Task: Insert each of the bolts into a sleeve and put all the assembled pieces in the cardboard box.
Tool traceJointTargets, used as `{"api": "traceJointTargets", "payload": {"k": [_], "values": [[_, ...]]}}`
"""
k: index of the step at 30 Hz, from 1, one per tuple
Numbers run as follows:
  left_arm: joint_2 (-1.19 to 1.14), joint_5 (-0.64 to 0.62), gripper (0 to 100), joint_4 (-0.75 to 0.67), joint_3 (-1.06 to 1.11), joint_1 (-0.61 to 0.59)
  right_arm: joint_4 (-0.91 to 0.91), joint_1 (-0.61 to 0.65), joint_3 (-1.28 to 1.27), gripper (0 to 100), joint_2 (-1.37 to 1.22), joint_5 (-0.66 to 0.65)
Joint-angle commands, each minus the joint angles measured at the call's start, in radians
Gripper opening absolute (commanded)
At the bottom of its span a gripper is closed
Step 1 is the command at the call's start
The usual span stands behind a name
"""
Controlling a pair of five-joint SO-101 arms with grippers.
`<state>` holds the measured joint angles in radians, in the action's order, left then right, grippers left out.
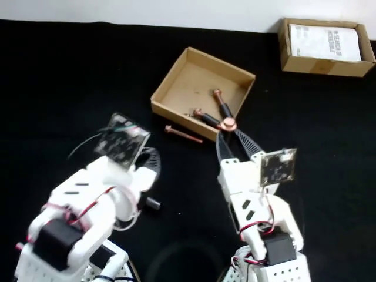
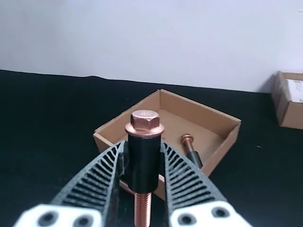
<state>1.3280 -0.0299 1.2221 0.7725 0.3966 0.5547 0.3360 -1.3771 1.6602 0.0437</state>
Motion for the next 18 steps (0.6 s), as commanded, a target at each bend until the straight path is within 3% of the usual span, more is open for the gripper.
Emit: {"api": "traceJointTargets", "payload": {"k": [1, 11, 18], "values": [[0.104, 0.006, 1, 0.003, 0.076, -0.148, 0.005, -0.036, 0.245, 0.6, -0.179, -0.003], [0.513, 0.003, 1, -0.169, 0.555, -0.460, 0.001, -0.039, 0.697, 0.6, -0.777, -0.250], [0.484, 0.002, 1, -0.229, 0.680, -0.495, 0.001, -0.041, 0.888, 0.6, -1.118, -0.468]]}}
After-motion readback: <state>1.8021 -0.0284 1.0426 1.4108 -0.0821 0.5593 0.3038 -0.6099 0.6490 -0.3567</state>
